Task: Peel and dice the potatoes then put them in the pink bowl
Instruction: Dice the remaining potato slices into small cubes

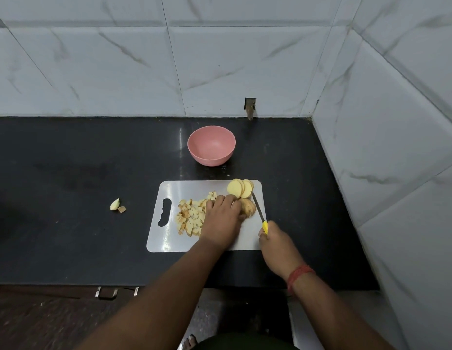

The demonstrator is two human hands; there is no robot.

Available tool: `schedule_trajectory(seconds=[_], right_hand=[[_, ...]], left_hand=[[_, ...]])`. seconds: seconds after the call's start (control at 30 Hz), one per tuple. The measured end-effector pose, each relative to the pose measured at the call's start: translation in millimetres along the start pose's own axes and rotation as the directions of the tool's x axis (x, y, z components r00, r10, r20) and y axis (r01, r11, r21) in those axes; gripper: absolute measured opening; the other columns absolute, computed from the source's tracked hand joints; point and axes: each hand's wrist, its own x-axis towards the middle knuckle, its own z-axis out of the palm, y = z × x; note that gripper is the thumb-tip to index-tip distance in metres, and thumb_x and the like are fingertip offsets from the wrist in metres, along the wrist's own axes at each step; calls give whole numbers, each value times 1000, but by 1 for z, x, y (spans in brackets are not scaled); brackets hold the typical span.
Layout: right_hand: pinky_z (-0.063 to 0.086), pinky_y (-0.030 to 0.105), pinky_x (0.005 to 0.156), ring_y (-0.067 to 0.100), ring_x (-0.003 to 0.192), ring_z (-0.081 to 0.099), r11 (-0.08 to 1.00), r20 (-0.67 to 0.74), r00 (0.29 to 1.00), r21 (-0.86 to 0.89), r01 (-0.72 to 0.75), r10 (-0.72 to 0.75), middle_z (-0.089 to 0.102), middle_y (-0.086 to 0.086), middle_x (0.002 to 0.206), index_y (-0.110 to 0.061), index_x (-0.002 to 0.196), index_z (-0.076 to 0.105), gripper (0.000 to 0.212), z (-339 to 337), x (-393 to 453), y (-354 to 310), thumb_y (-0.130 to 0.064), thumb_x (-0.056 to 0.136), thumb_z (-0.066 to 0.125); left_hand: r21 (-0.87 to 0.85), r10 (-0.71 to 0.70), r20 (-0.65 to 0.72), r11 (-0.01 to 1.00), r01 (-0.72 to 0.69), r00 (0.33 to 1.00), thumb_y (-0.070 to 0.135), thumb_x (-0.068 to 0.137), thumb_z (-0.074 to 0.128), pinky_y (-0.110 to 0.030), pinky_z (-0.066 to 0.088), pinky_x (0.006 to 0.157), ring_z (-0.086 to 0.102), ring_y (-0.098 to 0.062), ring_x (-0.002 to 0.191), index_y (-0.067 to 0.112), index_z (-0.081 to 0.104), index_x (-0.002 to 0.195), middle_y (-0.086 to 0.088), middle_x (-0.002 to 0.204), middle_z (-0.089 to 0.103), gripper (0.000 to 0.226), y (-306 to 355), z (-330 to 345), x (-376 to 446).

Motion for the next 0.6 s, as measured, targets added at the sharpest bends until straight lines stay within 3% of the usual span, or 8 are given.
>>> schedule_trajectory(seconds=[0.3,0.6], right_hand=[[46,37,69,27,82,59,1000,-9,1000,-1,1,-1,59,11,93,-12,102,47,18,2,-1,0,-27,102,37],[47,38,67,22,76,57,1000,-8,1000,17,11,-11,57,6,84,-13,100,47,18,0,-5,3,-28,103,37]], left_hand=[[-84,-82,7,993,83,997,32,100,51,-39,34,92,46,-21,109,22,57,116,0,119,55,20,8,2,-3],[-49,-170,11,984,170,985,24,94,46,-40,34,87,50,-22,102,21,55,113,0,111,59,21,21,0,-3]])
